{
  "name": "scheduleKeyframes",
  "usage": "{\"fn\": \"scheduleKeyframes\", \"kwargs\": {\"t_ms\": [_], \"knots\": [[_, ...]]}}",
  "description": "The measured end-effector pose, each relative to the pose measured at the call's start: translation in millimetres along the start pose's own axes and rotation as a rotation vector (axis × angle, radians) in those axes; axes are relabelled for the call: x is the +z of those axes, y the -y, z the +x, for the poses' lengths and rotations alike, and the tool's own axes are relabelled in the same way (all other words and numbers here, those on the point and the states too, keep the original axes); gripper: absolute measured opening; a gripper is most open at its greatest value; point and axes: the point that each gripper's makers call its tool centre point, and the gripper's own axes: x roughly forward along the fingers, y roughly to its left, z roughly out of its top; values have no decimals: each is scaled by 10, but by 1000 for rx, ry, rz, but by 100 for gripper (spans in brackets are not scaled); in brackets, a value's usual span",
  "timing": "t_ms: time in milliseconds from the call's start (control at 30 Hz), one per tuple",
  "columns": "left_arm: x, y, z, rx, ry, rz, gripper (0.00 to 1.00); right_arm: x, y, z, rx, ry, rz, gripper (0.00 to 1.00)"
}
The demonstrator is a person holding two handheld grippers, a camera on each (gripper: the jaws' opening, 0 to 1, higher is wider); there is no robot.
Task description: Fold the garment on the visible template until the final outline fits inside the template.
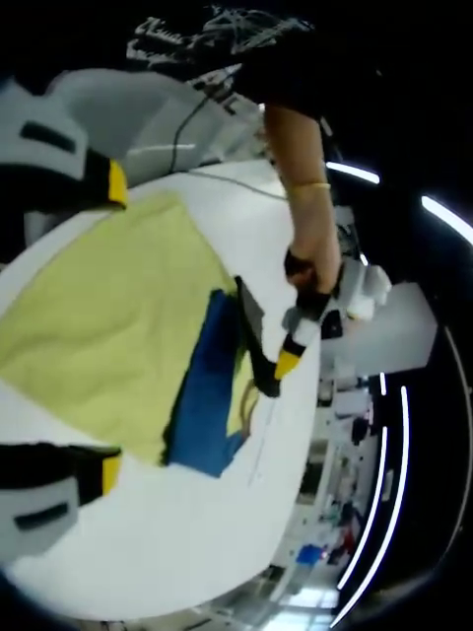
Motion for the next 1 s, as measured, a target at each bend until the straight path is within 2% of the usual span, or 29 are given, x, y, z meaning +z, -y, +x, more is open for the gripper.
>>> {"fn": "scheduleKeyframes", "kwargs": {"t_ms": [433,1000], "knots": [[61,147,186,-28,8,29,0,-55,37,-14,-8,-1,18,99],[68,523,453,-103,18,59,0,-153,102,-16,-17,-5,53,99]]}}
